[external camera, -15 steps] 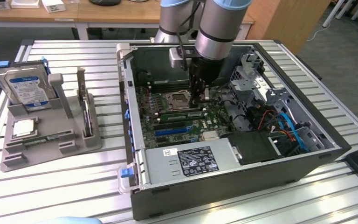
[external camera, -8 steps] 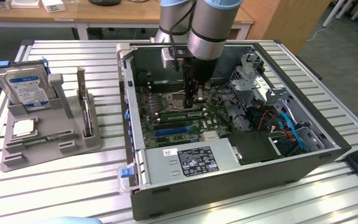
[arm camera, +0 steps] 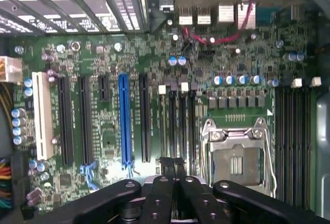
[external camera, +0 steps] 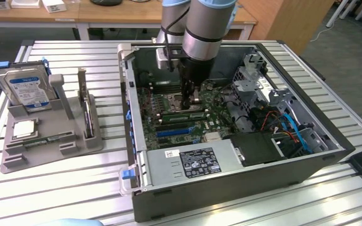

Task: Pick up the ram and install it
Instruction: 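Press down the ram until it locks into place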

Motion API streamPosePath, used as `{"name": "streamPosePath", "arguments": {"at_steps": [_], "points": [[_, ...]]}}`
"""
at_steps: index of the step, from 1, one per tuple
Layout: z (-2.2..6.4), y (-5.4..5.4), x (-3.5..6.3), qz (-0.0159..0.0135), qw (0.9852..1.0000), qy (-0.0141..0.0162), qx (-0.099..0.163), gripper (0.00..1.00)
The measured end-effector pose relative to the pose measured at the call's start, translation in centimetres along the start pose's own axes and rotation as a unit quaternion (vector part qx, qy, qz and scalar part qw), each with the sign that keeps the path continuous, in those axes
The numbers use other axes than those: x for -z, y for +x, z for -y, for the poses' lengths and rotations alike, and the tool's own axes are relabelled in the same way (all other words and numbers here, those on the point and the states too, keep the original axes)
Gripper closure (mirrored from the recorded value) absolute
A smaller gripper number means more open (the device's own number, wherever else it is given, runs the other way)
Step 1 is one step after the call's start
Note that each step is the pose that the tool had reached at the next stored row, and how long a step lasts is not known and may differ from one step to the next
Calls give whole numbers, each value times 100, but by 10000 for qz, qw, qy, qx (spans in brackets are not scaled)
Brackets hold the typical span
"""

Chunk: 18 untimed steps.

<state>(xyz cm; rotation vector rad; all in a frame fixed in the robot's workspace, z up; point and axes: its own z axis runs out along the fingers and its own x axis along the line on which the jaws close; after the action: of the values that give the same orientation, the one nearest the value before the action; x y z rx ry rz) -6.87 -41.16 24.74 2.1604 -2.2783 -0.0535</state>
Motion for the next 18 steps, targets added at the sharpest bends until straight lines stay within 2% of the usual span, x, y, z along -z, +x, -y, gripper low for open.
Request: {"name": "streamPosePath", "arguments": {"at_steps": [7, 18], "points": [[-100, 5, 2, 1, 10000, 12, 1, 90], [-137, 7, -16, 3, 10000, 53, 2, 90]]}}
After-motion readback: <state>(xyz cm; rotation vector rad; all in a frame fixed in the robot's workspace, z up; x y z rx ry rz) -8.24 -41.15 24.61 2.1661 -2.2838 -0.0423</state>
